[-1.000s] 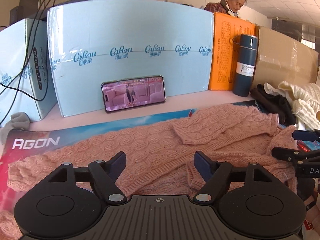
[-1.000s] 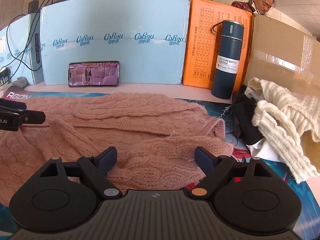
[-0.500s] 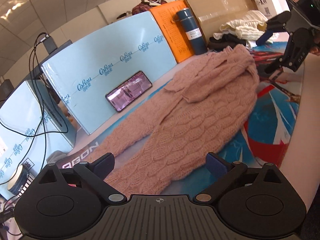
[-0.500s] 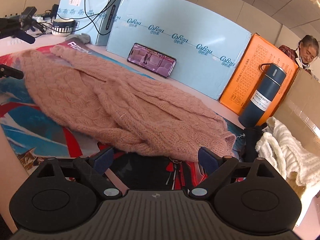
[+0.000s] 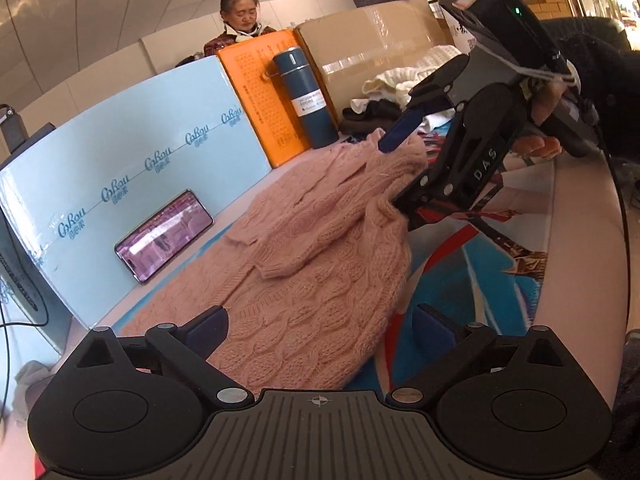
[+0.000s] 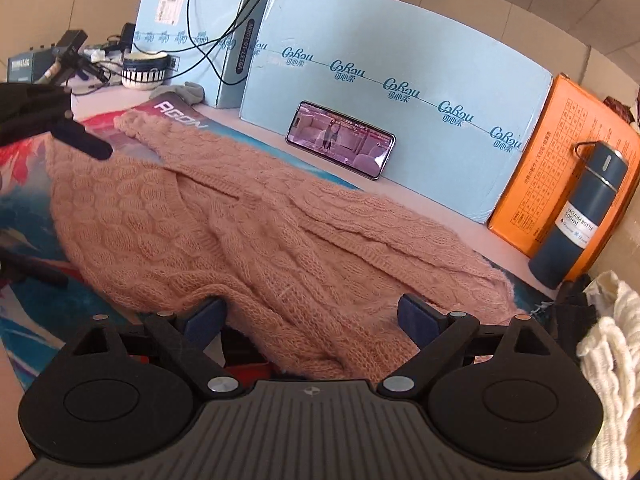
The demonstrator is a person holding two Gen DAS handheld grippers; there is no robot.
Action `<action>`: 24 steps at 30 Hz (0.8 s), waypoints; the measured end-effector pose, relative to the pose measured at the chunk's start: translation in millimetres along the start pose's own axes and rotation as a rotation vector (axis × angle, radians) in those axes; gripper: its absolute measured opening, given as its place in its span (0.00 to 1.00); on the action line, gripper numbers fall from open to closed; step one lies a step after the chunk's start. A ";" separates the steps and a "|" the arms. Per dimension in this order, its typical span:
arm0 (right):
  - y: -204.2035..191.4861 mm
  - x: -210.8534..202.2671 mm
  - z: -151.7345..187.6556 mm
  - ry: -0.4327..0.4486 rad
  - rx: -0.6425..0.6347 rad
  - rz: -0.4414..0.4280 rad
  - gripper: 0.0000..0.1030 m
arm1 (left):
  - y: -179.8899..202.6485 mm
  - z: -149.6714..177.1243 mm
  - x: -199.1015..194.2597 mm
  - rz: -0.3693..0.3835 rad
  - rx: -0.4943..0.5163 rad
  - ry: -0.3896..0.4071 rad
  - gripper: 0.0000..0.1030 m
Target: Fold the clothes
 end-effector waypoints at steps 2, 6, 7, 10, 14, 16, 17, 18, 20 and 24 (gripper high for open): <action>6.9 -1.8 -0.5 0.020 0.044 -0.001 0.90 | -1.5 -1.2 6.2 -0.036 -0.002 -0.021 0.98; 5.4 -5.8 5.2 -0.007 -0.018 0.063 0.90 | -29.7 12.0 7.0 -0.215 -0.033 -0.068 0.98; 3.1 -6.5 7.4 -0.022 -0.052 0.087 0.90 | -37.5 16.6 4.5 -0.249 -0.048 -0.078 0.98; -8.4 -7.9 15.1 -0.044 -0.165 0.139 0.87 | -60.4 31.0 -5.9 -0.339 -0.084 -0.106 0.98; -32.0 -11.1 20.9 -0.021 -0.320 0.157 0.57 | -84.3 47.4 -19.8 -0.413 -0.138 -0.125 0.95; -42.7 -10.0 21.8 -0.021 -0.385 0.140 0.23 | -87.0 50.3 -26.2 -0.377 -0.142 -0.102 0.68; -45.3 -10.3 21.7 -0.021 -0.394 0.128 0.20 | -88.5 51.0 -28.7 -0.317 -0.151 -0.095 0.32; -45.6 -11.4 21.0 -0.022 -0.384 0.112 0.16 | -90.1 51.6 -31.3 -0.257 -0.160 -0.089 0.17; -44.8 -14.8 19.4 -0.020 -0.353 0.078 0.14 | -86.7 52.1 -37.4 -0.222 -0.149 -0.064 0.07; -44.0 -33.7 18.8 -0.022 -0.294 0.008 0.11 | -77.8 54.3 -53.4 -0.166 -0.139 -0.037 0.05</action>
Point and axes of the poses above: each gripper's, at about its wrist camera, not at the fingertips, and x roughly the way its jaws point, y to its right, z to its underside, the point moved 2 cm from there along x, roughly the way its jaws point, and after that the axes turned 8 degrees about -x, right-handed, at the moved point
